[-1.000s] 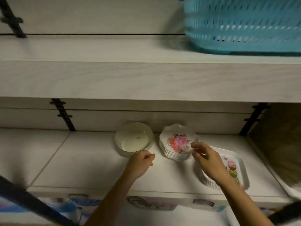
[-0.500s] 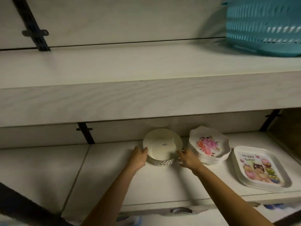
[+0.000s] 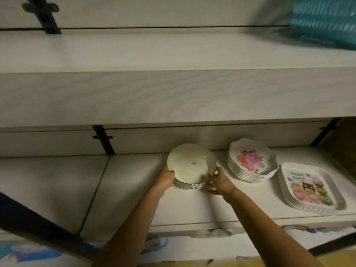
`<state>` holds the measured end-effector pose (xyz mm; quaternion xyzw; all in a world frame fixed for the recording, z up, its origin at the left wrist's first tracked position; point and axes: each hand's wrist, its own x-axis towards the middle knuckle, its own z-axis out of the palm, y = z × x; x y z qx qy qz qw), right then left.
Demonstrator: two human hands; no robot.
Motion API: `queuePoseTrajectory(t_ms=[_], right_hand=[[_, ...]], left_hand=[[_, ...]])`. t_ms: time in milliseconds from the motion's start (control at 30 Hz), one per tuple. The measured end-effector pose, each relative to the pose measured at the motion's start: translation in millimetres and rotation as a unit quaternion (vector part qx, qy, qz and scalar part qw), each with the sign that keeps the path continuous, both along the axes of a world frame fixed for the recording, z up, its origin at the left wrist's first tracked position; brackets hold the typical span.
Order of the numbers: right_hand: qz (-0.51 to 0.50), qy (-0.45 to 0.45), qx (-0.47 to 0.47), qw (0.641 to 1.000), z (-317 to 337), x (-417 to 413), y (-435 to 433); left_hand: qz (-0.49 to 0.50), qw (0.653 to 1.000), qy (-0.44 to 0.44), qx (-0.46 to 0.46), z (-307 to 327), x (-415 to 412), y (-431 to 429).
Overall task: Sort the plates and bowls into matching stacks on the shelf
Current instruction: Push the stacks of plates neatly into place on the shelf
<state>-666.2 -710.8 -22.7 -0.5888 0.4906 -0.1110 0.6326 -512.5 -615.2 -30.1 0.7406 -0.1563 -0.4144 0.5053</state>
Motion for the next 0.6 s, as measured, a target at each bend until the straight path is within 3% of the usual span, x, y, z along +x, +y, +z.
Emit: queuePoseTrajectory(t_ms=[267,600], right_hand=[[0.064,0.032,-0.039,0.997,-7,24,58],[0.091,0.065,-0.042,0.993,-9,56,128]], left_hand=[[0.047,0.998,-0.011,0.027,3,19,69],[0.022,0.999,-0.010,0.046,7,50,144]])
